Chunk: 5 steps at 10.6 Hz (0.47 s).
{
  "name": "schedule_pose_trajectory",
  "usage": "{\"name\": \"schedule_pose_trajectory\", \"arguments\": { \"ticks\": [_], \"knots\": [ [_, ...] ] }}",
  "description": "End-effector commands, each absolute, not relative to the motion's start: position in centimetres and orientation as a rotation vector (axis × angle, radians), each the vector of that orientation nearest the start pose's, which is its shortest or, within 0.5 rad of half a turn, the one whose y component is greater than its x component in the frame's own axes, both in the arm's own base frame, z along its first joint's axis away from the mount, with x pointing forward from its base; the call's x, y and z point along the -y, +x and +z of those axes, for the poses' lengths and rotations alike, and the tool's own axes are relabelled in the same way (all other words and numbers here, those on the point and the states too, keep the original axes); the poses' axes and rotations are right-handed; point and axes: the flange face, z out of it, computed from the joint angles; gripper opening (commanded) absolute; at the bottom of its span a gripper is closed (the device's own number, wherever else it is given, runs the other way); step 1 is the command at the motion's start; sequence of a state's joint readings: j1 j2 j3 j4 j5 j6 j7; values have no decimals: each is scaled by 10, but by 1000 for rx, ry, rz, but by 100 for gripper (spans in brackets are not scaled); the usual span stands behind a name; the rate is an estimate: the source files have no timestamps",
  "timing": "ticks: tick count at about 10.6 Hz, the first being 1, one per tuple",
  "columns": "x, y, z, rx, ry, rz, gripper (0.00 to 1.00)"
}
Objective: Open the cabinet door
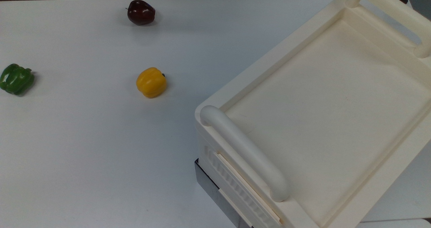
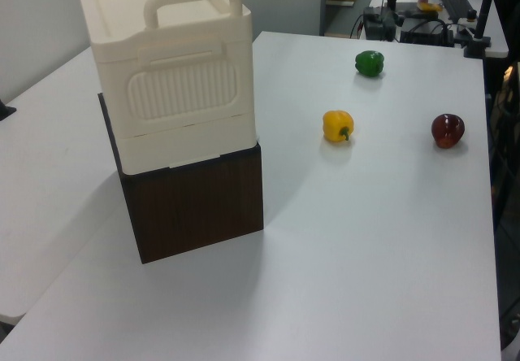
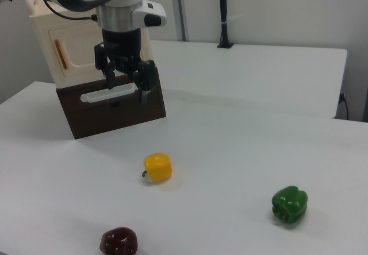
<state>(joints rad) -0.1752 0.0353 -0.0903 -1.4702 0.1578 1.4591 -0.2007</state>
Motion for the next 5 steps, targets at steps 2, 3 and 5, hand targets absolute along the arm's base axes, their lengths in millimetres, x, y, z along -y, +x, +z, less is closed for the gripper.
{"name": "schedule_pose_trajectory", "arguments": {
  "ticks": [2, 3, 5],
  "knots": [
    [119, 537, 647, -22, -2952, 21, 100],
    [118, 538, 646, -18, -2952, 24, 100],
    [113, 541, 644, -1, -2954, 24, 100]
  ]
}}
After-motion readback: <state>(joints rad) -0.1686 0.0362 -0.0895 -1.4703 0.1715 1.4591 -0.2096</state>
